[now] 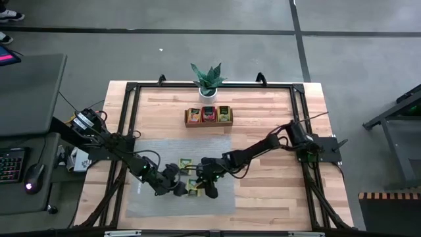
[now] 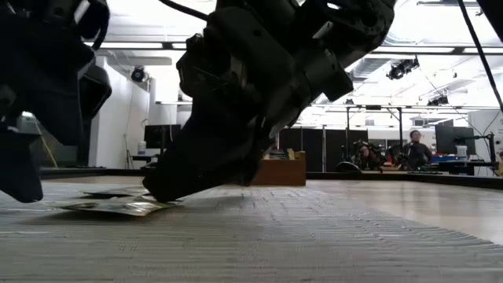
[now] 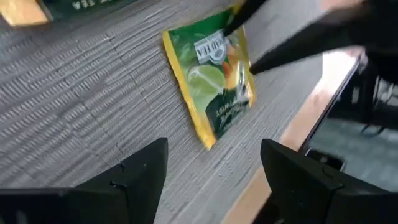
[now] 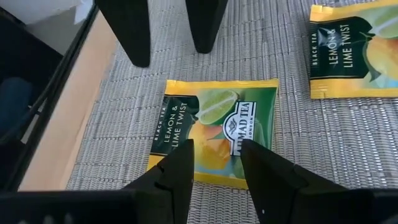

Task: Pick & Place Tea
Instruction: Put the yellow tea bag into the right section of the wooden organizer

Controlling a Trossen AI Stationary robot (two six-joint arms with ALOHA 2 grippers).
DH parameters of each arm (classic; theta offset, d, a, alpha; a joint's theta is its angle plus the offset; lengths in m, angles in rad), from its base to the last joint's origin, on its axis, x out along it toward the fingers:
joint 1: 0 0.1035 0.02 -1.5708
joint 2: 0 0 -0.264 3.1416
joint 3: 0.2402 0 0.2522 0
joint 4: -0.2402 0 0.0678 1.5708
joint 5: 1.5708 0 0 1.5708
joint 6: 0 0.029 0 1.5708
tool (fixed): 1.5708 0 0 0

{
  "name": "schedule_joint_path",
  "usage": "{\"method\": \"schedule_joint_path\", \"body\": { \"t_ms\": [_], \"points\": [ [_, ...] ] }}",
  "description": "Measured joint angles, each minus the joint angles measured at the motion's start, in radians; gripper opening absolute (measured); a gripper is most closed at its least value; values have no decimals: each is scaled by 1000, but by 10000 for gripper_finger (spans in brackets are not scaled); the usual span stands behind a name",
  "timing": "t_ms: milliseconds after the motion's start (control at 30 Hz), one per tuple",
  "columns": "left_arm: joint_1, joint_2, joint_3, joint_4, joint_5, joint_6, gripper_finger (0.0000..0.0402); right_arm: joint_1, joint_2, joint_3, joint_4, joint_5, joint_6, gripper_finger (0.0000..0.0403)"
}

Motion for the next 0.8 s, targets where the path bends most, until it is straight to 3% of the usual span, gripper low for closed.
{"method": "schedule_joint_path", "body": {
  "t_ms": [333, 800],
  "points": [
    [29, 23, 0, 3, 18, -252, 254, -4, 3, -2, 37, 5, 1, 133],
    [132, 61, 1, 102, 167, -258, 254, -4, 3, -2, 49, 13, -5, 133]
  ]
}}
